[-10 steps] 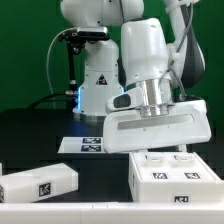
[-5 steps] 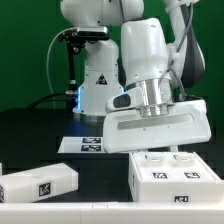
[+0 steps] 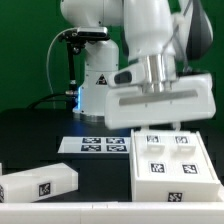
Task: Assemble cabinet
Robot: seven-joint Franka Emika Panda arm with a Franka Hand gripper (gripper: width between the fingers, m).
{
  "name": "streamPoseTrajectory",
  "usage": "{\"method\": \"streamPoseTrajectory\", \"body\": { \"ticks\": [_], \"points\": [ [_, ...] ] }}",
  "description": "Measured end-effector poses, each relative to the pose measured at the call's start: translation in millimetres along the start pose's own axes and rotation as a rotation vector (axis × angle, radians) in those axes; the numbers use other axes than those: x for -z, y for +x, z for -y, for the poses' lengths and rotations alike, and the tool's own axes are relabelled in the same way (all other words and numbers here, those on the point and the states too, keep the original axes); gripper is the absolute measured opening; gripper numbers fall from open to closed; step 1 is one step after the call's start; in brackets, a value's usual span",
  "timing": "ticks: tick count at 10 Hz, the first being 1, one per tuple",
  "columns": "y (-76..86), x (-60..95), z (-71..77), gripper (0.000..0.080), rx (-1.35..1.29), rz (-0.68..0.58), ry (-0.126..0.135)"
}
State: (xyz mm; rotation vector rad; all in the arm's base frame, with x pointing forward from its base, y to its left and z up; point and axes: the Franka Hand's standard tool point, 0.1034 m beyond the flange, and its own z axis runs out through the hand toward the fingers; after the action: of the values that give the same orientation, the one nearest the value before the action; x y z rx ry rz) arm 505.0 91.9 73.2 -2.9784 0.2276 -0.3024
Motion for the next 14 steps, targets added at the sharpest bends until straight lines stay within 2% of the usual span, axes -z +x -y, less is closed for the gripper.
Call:
{"method": "streamPoseTrajectory", "body": {
  "ticks": [1, 4, 5, 6, 7, 8, 9, 10, 12, 13, 14],
  "points": [
    [0.4, 2.5, 3.2, 0.0217, -0.009, -0.003, -0.002],
    [-4.1, 0.5, -2.0, 0.0218, -0.012, 0.031, -0.007],
    [-9.6, 14.2, -4.8, 0.0218, -0.003, 0.130, -0.007],
    [-5.6, 36.8, -6.2, 0.0218, 0.014, 0.208, -0.022],
    [0.8, 51.1, -2.2, 0.0218, 0.001, 0.271, -0.068],
    [11.8, 55.3, 9.1, 0.0218, -0.030, 0.278, -0.095],
    [14.2, 45.9, 11.7, 0.0218, -0.076, 0.218, -0.059],
    [5.9, 44.0, 8.0, 0.0218, -0.069, 0.244, -0.067],
    [6.2, 45.1, 7.2, 0.0218, -0.067, 0.254, -0.067],
    [11.2, 58.0, 2.6, 0.0218, -0.035, 0.350, -0.067],
    [34.1, 68.5, -1.2, 0.0218, -0.023, 0.393, -0.056]
  ]
}}
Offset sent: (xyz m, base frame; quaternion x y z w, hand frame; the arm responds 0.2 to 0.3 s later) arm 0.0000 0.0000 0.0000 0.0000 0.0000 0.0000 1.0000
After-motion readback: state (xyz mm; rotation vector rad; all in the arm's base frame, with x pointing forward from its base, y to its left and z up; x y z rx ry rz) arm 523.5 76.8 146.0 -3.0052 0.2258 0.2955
